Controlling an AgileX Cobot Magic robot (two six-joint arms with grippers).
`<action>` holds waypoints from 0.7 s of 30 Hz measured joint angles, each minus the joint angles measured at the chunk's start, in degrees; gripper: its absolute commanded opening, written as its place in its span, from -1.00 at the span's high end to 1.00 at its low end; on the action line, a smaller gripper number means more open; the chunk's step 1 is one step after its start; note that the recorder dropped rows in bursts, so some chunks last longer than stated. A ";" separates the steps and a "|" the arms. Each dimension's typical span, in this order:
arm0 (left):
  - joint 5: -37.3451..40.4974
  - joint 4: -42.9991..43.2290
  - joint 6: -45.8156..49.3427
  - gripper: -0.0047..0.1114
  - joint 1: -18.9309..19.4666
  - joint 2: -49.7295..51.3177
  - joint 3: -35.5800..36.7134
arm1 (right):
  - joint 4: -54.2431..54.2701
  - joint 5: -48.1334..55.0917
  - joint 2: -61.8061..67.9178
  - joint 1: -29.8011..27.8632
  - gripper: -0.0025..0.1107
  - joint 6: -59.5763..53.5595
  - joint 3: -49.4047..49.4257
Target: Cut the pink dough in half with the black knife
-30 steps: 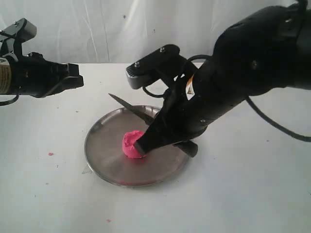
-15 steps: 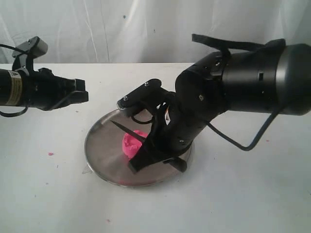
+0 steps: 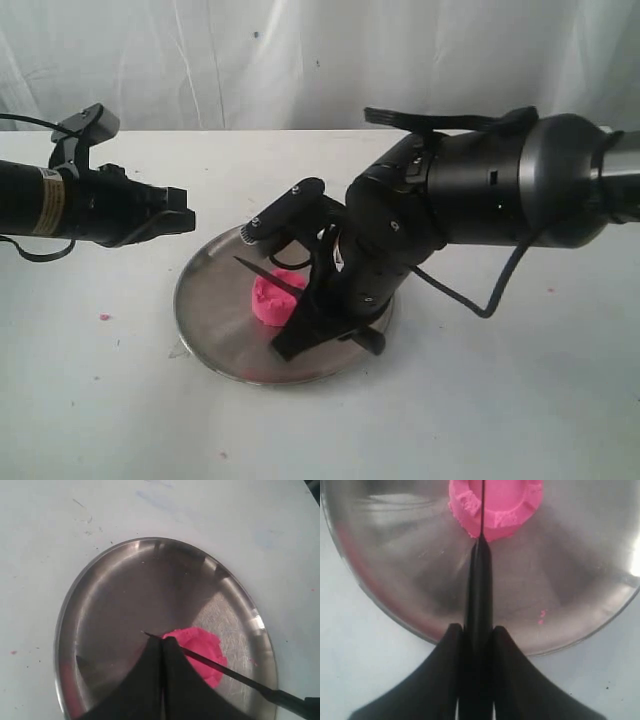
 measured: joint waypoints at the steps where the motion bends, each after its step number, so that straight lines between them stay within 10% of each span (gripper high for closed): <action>1: -0.09 -0.10 0.00 0.92 0.00 0.00 0.00 | -0.13 -0.30 0.00 0.00 0.96 0.00 0.00; 21: 0.02 -0.41 1.29 0.92 0.00 0.00 0.00 | -1.24 -1.92 2.74 -2.21 0.96 0.80 0.00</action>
